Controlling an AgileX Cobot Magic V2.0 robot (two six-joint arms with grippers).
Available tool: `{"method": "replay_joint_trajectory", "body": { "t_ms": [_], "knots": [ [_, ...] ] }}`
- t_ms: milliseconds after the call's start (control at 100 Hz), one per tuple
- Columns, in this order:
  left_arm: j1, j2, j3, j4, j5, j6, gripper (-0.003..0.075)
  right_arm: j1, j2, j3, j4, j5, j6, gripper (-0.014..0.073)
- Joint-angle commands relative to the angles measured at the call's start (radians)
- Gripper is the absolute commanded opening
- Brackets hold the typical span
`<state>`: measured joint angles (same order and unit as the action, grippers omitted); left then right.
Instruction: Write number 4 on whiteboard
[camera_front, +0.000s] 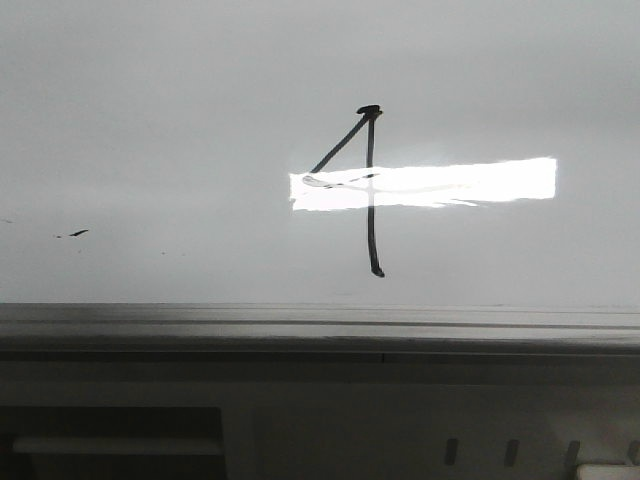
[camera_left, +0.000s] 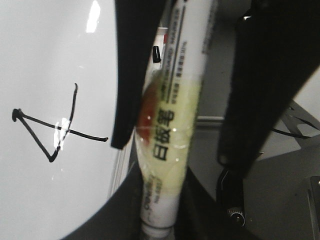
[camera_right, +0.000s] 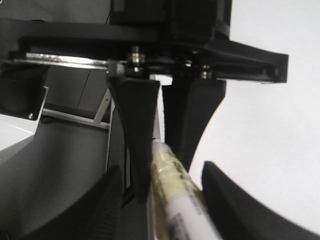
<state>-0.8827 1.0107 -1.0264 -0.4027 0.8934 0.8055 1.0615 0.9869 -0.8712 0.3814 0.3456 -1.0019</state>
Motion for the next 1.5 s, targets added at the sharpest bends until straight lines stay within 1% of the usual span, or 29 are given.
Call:
{"method": "replay_joint_trajectory", "body": {
  "t_ms": [0,120,230,350,620,670,740,760,790,840,860,870,950,1000,1030,1110,1120,1140,1170,1210,1300,1320,1350,1390,1490],
  "knots": [
    [0.001,-0.009,-0.035,-0.002,-0.097,-0.030,-0.0020,-0.015,-0.015,-0.038,0.030,-0.050,0.007,0.0419],
    [0.001,-0.009,-0.034,0.002,-0.101,-0.039,-0.0020,-0.072,-0.031,-0.038,0.044,-0.021,0.019,0.0414],
    [0.001,-0.009,-0.018,0.002,-0.101,-0.039,-0.0020,-0.131,-0.055,-0.038,0.044,0.015,0.077,0.0414],
    [0.001,-0.009,0.024,0.004,-0.114,-0.039,-0.0020,-0.161,-0.084,-0.038,0.046,0.042,0.104,0.0414],
    [0.001,-0.009,0.171,-0.009,-0.288,-0.039,-0.0020,-0.163,-0.146,-0.038,0.052,0.042,0.122,0.0405],
    [0.001,-0.009,0.194,-0.026,-0.324,-0.040,-0.0020,-0.163,-0.159,-0.038,0.052,0.040,0.151,0.0372],
    [0.001,-0.009,0.224,-0.052,-0.371,-0.040,-0.0020,-0.163,-0.180,-0.038,0.052,0.042,0.159,0.0293],
    [0.001,-0.009,0.232,-0.060,-0.386,-0.040,-0.0020,-0.163,-0.189,-0.038,0.052,0.042,0.163,0.0253],
    [0.001,-0.009,0.243,-0.072,-0.405,-0.040,-0.0020,-0.163,-0.194,-0.038,0.052,0.042,0.166,0.0220],
    [0.001,-0.009,0.264,-0.099,-0.444,-0.041,-0.0020,-0.163,-0.211,-0.038,0.052,0.044,0.168,0.0119],
    [0.001,-0.009,0.269,-0.106,-0.455,-0.041,-0.0020,-0.163,-0.213,-0.038,0.052,0.044,0.171,0.0092],
    [0.001,-0.009,0.271,-0.113,-0.466,-0.043,-0.0020,-0.163,-0.220,-0.038,0.052,0.046,0.174,0.0052],
    [0.001,-0.009,0.303,-0.167,-0.541,-0.043,-0.0020,-0.163,-0.240,-0.038,0.052,0.050,0.190,-0.0073],
    [0.001,-0.009,0.325,-0.220,-0.609,-0.055,-0.0020,-0.163,-0.250,-0.038,0.052,0.053,0.201,-0.0059],
    [0.001,-0.009,0.345,-0.258,-0.675,-0.085,-0.0020,-0.163,-0.258,-0.038,0.052,0.055,0.203,-0.0054],
    [0.001,-0.009,0.380,-0.316,-0.789,-0.143,-0.0020,-0.165,-0.277,-0.038,0.052,0.064,0.210,-0.0054],
    [0.001,-0.009,0.388,-0.338,-0.823,-0.155,-0.0020,-0.165,-0.277,-0.038,0.052,0.064,0.213,-0.0054],
    [0.001,-0.009,0.397,-0.345,-0.833,-0.159,-0.0020,-0.165,-0.284,-0.038,0.051,0.067,0.217,-0.0054],
    [0.001,-0.009,0.413,-0.378,-0.888,-0.169,-0.0020,-0.167,-0.291,-0.038,0.045,0.069,0.229,-0.0054],
    [0.001,-0.009,0.442,-0.454,-0.950,-0.169,-0.0020,-0.167,-0.301,-0.038,0.031,0.075,0.242,-0.0054],
    [0.001,-0.009,0.489,-0.572,-1.068,-0.169,-0.0020,-0.170,-0.324,-0.038,0.010,0.103,0.259,-0.0054],
    [0.001,-0.008,0.502,-0.601,-1.114,-0.169,-0.0020,-0.170,-0.328,-0.038,0.000,0.107,0.274,-0.0054],
    [0.001,-0.007,0.510,-0.619,-1.131,-0.169,-0.0020,-0.170,-0.335,-0.036,-0.021,0.115,0.296,-0.0054],
    [0.001,0.000,0.522,-0.654,-1.192,-0.169,-0.0020,-0.170,-0.343,-0.036,-0.042,0.124,0.324,-0.0054],
    [0.001,0.031,0.520,-0.679,-1.235,-0.169,-0.0020,-0.170,-0.357,-0.036,-0.109,0.146,0.386,-0.0054]
  ]
}}
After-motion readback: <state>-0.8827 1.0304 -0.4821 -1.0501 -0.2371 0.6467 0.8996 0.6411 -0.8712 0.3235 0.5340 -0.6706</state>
